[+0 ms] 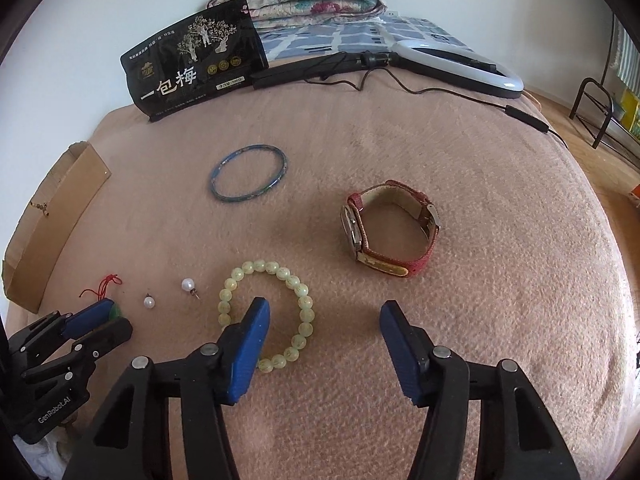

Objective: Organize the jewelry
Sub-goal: 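Close the left tool on the jade pendant while the right tool grips the yellow bracelet, then carry the jade pendant with the left tool while the right tool carries the bracelet to the box, then open the left tool over the box while the right tool releases the bracelet inside, then move the left tool to a pearl earring while the right tool approaches the red-strap watch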

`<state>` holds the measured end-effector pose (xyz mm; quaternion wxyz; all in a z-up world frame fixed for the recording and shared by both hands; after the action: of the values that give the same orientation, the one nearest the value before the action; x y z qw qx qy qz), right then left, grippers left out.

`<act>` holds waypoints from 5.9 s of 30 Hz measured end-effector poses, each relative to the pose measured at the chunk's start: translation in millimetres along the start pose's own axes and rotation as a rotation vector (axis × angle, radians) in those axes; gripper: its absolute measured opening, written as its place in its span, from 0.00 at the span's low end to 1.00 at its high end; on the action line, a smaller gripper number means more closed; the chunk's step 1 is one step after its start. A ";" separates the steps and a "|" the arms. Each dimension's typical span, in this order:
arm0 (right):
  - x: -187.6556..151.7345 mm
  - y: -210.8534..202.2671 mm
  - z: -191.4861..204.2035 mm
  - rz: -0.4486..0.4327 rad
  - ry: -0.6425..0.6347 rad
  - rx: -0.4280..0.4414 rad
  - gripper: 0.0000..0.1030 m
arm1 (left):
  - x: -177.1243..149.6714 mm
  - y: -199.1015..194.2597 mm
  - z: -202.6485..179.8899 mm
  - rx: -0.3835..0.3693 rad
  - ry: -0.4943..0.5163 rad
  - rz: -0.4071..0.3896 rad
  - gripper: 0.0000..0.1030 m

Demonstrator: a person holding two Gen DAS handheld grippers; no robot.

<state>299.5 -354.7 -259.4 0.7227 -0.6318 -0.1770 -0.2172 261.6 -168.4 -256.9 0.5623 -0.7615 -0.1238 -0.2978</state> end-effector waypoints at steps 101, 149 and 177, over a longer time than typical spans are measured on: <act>67.1 -127.9 314.0 -0.236 -0.387 0.294 0.05 | 58.0 -236.1 216.2 0.146 -0.201 -0.362 0.32; 77.4 -21.9 385.4 -0.118 -0.370 0.299 0.68 | 17.3 -153.9 280.0 0.207 -0.247 -0.178 0.46; 80.9 -70.9 332.9 -0.207 -0.342 0.244 1.00 | 16.3 -169.5 245.0 0.196 -0.250 -0.201 0.56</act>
<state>335.8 -40.0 -111.0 0.7271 -0.5461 -0.3855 -0.1568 262.7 114.2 -161.1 0.5816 -0.7178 -0.2965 -0.2418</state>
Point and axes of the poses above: each gripper's, at about its wrist camera, not at the fingertips, and y roughly the way its jaws point, z to its left, x to its top, the point moved 9 cm from there along y, roughly the way its jaws point, and after that the axes turned 3 degrees about y, right-handed, at the moved point
